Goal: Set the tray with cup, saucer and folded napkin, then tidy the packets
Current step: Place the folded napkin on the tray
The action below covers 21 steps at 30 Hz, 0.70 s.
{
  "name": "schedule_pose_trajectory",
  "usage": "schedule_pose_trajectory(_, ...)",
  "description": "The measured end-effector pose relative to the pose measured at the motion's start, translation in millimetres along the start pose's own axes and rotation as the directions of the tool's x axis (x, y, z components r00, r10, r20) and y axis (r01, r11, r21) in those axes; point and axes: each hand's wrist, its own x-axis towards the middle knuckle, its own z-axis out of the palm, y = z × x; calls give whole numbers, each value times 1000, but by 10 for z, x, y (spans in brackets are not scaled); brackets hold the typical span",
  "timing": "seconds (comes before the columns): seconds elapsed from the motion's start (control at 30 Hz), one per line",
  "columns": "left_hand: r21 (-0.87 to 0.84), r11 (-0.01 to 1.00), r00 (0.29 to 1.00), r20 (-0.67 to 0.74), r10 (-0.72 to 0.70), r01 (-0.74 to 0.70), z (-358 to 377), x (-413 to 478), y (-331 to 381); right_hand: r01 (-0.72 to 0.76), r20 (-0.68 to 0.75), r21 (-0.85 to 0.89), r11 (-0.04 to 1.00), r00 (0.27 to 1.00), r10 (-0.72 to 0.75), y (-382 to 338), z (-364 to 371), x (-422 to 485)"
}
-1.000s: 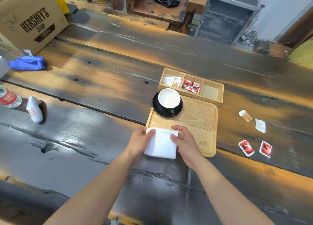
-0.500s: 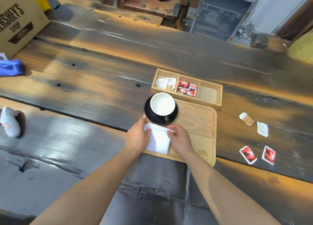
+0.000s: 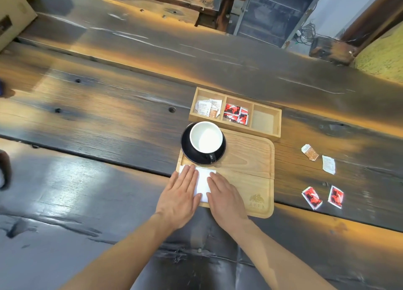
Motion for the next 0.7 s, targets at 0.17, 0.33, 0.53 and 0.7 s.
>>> schedule_pose_trajectory(0.17, 35, 999, 999, -18, -27, 27, -42, -12, 11, 42, 22, 19, 999, 999, -43, 90, -13, -55)
schedule_pose_trajectory(0.33, -20, 999, 989, -142, -43, 41, -248, 57, 350, -51, -126, 194, 980, 989, 76, 390, -281, -253)
schedule_pose_trajectory(0.53, -170, 985, 978, -202, -60, 25, -399, 470, 1430, -258, -249, 342, 904, 902, 351, 1554, -591, -813)
schedule_pose_trajectory(0.7, -387, 917, 988, -68, -135, 99, -299, 877, 2444, -460, -149, 341, 820, 835, 531, 2718, -704, -1309)
